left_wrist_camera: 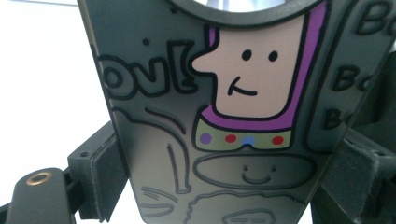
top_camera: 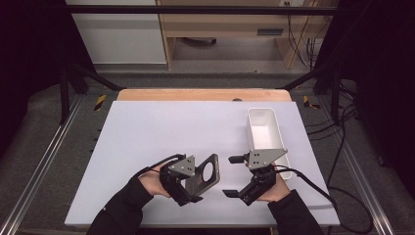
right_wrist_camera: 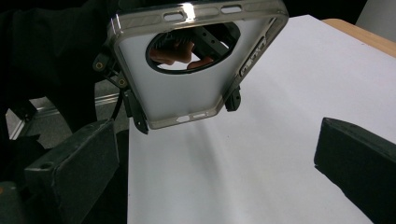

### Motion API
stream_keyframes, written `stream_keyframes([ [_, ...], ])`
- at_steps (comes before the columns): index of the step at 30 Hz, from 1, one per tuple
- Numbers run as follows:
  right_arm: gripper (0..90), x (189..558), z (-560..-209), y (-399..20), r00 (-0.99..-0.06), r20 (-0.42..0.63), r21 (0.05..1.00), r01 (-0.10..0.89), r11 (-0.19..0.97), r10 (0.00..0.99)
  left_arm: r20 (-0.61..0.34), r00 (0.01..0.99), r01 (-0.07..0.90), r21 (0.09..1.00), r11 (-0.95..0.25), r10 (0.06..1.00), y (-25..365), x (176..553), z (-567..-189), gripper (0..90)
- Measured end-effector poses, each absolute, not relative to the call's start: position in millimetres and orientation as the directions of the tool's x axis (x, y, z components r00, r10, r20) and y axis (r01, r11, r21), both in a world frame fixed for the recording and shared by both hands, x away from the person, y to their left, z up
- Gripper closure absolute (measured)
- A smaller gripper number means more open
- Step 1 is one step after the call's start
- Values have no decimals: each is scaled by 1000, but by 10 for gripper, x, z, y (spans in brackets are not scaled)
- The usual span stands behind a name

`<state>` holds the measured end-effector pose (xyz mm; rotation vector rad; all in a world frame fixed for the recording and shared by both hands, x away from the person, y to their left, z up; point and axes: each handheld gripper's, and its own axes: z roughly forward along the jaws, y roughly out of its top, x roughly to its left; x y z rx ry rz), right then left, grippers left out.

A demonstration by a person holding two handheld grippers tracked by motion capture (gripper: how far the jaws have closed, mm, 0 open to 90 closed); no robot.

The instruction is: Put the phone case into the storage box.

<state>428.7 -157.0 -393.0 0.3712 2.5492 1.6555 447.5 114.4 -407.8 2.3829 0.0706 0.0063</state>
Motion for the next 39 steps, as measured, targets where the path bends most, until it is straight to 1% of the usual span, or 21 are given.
stream_keyframes([
  [16, 1, 4282, -3962, -1527, -967, 92, 916, 175, 360, 236, -28, 999, 45, 744, -666, 36, 1062, 4471, -4070, 117],
  [27, 1, 4284, -3980, -1504, -968, 105, 915, 184, 359, 228, -53, 999, 47, 757, -652, 10, 997, 4483, -4077, 117],
  [39, 1, 4285, -3980, -1497, -969, 114, 920, 187, 345, 221, -60, 998, 42, 770, -637, -6, 902, 4504, -4082, 117],
])
